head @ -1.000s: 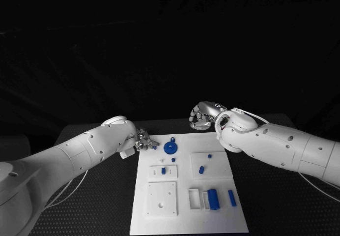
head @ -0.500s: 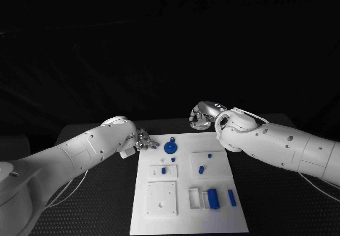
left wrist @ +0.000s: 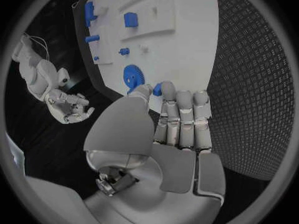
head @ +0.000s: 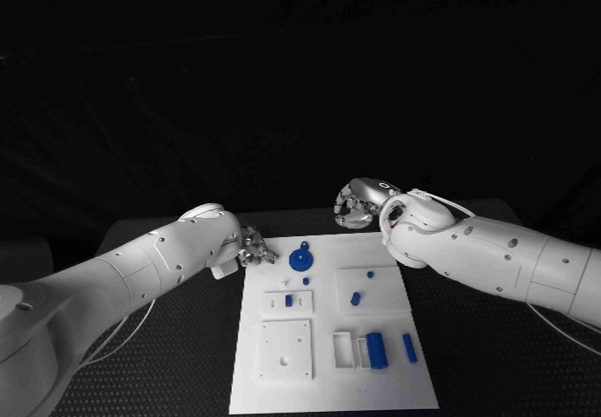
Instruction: Assemble the parts on the task board
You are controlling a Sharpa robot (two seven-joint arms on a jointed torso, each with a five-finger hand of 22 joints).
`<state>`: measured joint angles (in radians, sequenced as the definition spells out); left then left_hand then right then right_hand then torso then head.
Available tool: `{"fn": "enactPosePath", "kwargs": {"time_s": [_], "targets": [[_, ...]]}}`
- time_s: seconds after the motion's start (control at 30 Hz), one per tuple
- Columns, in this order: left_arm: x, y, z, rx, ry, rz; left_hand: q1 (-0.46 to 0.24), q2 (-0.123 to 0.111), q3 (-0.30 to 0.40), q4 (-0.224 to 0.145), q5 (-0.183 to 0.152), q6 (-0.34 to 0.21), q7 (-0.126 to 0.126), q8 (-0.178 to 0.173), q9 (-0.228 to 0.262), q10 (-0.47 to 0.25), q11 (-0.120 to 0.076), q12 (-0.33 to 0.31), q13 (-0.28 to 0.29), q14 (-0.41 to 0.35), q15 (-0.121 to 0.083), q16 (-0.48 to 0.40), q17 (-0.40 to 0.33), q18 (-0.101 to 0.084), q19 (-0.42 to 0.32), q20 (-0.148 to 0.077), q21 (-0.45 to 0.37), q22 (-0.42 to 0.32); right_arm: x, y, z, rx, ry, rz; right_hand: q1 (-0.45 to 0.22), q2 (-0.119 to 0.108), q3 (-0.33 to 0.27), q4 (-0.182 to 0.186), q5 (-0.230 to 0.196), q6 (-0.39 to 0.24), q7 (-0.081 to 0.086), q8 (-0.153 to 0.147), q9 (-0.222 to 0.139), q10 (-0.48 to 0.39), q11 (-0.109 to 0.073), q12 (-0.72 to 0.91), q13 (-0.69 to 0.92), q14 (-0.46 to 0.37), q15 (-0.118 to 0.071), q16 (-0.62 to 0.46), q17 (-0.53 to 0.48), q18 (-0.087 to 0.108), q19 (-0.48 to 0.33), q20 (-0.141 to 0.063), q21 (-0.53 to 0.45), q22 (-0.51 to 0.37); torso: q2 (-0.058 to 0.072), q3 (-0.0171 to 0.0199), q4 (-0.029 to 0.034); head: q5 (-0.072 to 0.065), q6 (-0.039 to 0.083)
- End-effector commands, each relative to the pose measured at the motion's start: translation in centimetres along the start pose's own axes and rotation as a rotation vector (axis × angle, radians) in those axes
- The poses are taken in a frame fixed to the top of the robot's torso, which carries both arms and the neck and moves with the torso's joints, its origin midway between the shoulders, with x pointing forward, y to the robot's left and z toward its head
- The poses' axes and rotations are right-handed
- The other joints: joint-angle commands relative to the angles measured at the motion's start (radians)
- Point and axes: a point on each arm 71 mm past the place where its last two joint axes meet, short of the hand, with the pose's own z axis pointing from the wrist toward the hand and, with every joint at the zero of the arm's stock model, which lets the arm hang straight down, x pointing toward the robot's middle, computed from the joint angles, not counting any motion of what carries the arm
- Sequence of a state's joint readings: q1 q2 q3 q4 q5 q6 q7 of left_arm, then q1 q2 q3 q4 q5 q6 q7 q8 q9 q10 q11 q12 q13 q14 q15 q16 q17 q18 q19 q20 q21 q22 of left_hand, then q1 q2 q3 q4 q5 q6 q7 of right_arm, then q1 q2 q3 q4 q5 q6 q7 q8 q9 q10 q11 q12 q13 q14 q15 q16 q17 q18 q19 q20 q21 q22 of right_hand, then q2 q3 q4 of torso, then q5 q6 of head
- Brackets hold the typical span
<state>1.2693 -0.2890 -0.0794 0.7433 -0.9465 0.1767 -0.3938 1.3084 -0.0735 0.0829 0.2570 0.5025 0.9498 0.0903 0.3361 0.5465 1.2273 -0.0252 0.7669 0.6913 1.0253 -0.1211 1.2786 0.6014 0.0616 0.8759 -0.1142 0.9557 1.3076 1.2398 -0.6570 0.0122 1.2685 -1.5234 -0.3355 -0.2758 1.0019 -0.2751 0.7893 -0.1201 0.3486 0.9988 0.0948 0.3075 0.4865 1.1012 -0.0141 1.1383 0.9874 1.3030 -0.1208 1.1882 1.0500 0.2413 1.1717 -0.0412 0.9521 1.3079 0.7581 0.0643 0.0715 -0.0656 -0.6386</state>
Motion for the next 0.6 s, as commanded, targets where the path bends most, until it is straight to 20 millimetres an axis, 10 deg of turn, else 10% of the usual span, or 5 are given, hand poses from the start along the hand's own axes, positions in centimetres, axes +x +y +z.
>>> {"fn": "enactPosePath", "kwargs": {"time_s": [0.03,0.33,0.43,0.53,0.6], "targets": [[0.25,-0.21,0.02,0.012,0.024,-0.009,0.009,0.002,-0.001,-0.006,0.000,0.003,-0.003,0.005,0.001,-0.006,0.000,0.006,0.001,-0.005,-0.002,0.006,-0.001,-0.009,-0.009,-0.101,0.003,0.021,0.03,0.10,0.01,-0.009,0.003,-0.003,-0.007,0.002,0.005,-0.001,0.005,0.001,0.009,-0.002,0.002,-0.001,0.006,0.005,-0.001,-0.001,0.006,-0.005,-0.001,0.021,0.004,-0.001,-0.006,0.012,0.000,-0.0004,0.0004,-0.001,0.000],[0.14,-0.07,-0.01,0.028,0.028,-0.056,0.077,0.071,0.015,-0.050,0.004,0.059,-0.020,0.040,0.019,0.013,-0.015,0.011,0.001,0.003,-0.010,0.016,0.001,-0.009,-0.011,-0.103,0.014,0.023,0.02,0.04,0.00,-0.008,0.003,-0.004,-0.007,0.003,0.005,0.000,0.005,0.001,0.009,-0.002,0.002,-0.001,0.006,0.006,-0.001,-0.001,0.006,-0.005,-0.001,0.021,0.004,-0.001,-0.006,0.012,0.000,-0.0008,0.0004,0.000,-0.002],[0.12,0.03,0.00,0.034,0.037,-0.089,0.080,0.076,0.015,-0.055,0.003,0.071,-0.024,0.048,0.023,0.017,-0.019,0.012,0.001,0.006,-0.012,0.018,0.001,-0.009,-0.009,-0.104,0.016,0.023,0.02,0.00,0.01,-0.007,0.003,-0.004,-0.007,0.003,0.005,0.000,0.005,0.001,0.009,-0.002,0.002,-0.001,0.006,0.006,-0.001,0.000,0.006,-0.005,-0.001,0.021,0.004,-0.001,-0.006,0.012,0.000,-0.0008,0.0008,0.000,-0.002],[0.07,0.08,-0.01,0.041,0.039,-0.121,0.117,0.063,0.119,-0.063,-0.091,0.123,-0.042,0.079,0.043,0.051,-0.036,0.019,0.000,0.027,-0.021,0.032,0.006,-0.008,0.003,-0.108,0.028,0.022,0.02,-0.01,0.03,-0.006,0.003,-0.004,-0.007,0.003,0.005,0.000,0.005,0.001,0.009,-0.002,0.002,-0.001,0.006,0.006,-0.001,-0.001,0.006,-0.005,-0.001,0.021,0.004,-0.001,-0.006,0.012,-0.001,-0.0006,0.0009,0.000,-0.002],[0.06,0.09,-0.01,0.043,0.040,-0.140,0.073,0.043,0.189,-0.100,-0.045,0.128,-0.046,0.085,0.058,0.065,-0.037,0.020,0.001,0.032,-0.023,0.044,0.010,-0.009,0.002,-0.112,0.049,0.024,0.02,-0.02,0.03,-0.006,0.003,-0.004,-0.007,0.002,0.005,0.000,0.005,0.001,0.009,-0.002,0.002,-0.001,0.006,0.006,-0.001,-0.001,0.006,-0.005,-0.001,0.021,0.004,-0.001,-0.006,0.012,-0.001,-0.0007,0.0008,0.000,-0.002]]}}
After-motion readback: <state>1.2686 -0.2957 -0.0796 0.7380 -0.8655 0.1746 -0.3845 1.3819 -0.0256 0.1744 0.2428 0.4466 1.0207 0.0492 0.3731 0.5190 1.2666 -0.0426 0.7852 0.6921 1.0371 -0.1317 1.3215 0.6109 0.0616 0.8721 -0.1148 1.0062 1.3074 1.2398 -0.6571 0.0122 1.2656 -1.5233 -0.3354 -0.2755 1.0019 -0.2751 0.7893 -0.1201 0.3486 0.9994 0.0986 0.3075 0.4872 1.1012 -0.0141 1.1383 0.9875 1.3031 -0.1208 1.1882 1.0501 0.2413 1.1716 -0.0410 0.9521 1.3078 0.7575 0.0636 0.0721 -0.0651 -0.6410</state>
